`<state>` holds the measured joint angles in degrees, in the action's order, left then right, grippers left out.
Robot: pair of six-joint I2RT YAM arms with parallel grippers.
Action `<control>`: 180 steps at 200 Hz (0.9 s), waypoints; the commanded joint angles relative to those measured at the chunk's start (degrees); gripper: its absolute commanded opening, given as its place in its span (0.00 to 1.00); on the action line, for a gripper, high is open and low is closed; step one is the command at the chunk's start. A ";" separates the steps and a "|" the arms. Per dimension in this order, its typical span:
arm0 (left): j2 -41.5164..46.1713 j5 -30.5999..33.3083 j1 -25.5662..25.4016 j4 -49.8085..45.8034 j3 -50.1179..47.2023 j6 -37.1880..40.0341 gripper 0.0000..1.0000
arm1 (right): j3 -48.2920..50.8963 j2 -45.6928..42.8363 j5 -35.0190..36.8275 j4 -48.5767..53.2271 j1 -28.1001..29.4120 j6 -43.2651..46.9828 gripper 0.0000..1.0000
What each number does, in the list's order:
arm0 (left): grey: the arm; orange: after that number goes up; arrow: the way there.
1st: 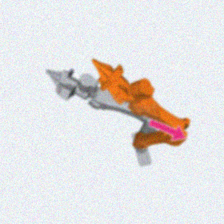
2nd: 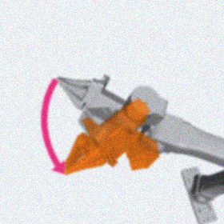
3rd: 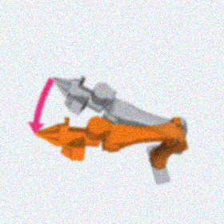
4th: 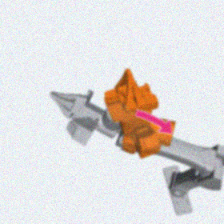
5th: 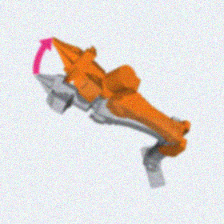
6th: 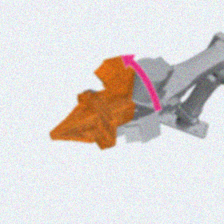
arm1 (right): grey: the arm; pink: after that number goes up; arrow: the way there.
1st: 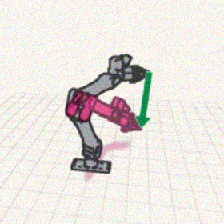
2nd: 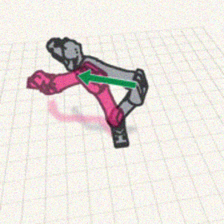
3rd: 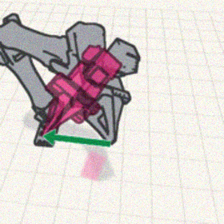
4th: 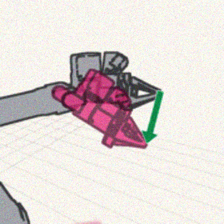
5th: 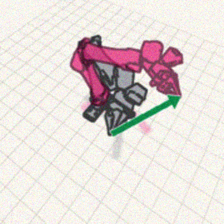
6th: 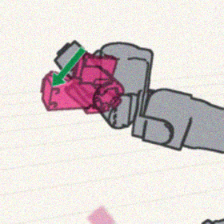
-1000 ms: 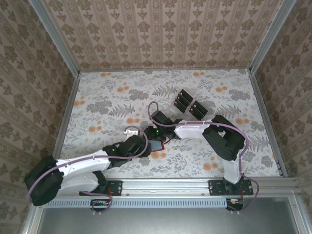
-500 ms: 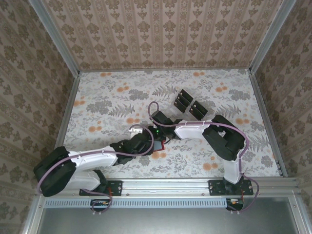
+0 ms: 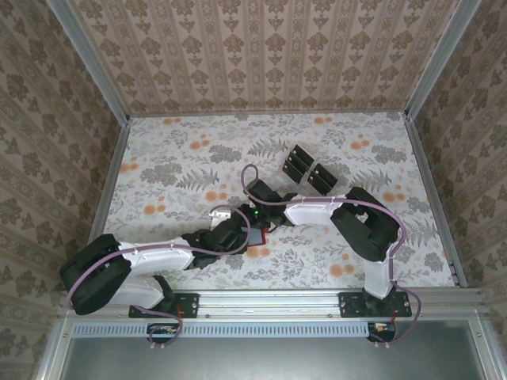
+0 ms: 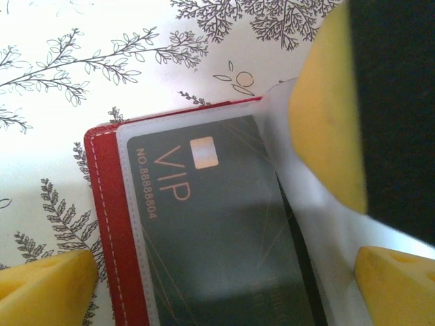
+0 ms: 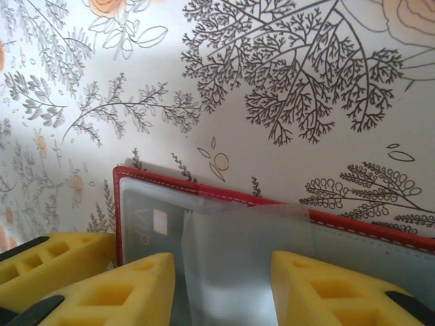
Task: Put the credit cards into the card holder
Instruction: Flip over the card slot in the card holder.
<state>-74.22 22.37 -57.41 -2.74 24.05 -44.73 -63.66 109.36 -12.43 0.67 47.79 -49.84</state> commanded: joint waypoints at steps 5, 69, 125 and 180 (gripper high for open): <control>-0.58 1.36 -0.33 -1.91 -1.47 -1.94 1.00 | -0.05 -5.52 1.21 1.46 -0.47 1.02 0.42; -0.24 1.60 -0.26 -1.93 -2.15 -2.92 1.00 | 2.56 -7.54 4.56 3.74 -0.58 2.01 0.43; 0.31 2.06 -0.27 -2.27 -2.52 -3.03 1.00 | 4.40 -5.63 6.09 3.46 -0.56 1.99 0.43; 0.65 2.23 -0.32 -2.42 -2.78 -3.26 1.00 | 4.40 -2.71 5.63 3.29 -0.57 2.03 0.43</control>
<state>-73.95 23.68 -57.69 -1.39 23.20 -46.35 -59.88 104.73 -7.68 3.03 47.40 -48.16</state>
